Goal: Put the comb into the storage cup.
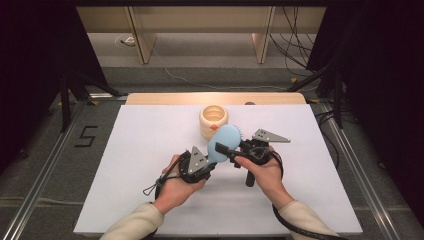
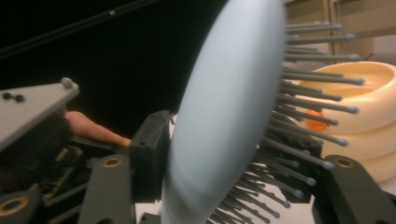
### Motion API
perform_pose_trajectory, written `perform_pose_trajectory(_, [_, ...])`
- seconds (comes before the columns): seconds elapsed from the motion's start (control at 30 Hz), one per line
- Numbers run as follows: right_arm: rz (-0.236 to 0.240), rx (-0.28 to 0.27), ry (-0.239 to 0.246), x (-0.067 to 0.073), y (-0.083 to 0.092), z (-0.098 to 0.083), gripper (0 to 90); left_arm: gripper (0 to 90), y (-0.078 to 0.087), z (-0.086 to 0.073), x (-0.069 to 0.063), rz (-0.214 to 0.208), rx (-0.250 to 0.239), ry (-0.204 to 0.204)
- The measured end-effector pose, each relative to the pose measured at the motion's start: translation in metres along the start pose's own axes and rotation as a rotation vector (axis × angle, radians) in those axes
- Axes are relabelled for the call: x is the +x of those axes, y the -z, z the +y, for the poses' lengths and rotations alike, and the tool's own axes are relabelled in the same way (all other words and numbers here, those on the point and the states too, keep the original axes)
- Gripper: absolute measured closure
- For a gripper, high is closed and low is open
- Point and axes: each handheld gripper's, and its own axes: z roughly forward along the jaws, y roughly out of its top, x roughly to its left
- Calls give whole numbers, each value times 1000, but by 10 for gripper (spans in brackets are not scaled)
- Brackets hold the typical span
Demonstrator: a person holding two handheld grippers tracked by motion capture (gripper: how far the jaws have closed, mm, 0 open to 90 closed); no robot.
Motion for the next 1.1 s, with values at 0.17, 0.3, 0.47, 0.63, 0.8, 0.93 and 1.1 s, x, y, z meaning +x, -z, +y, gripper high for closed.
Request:
perform_pose_trajectory(0.17, [21,-1,2,4,1,3,494,694,1,1,1,1,-9,-6])
perform_pose_trajectory(0.3, [25,0,35,9,1,5,509,694,1,2,1,-4,-24,-7])
perform_pose_trajectory(0.47, [27,0,99,18,2,12,519,687,3,4,2,-8,-46,-5])
perform_pose_trajectory(0.63, [27,10,134,20,1,15,522,668,4,4,4,-20,-48,6])
perform_pose_trajectory(0.8, [19,18,152,19,2,17,522,558,6,4,7,-29,-46,21])
perform_pose_trajectory(0.93, [8,20,171,19,3,21,522,416,10,3,11,-41,-44,37])
perform_pose_trajectory(1.1, [-6,27,201,20,4,25,522,241,16,0,18,-49,-24,46])
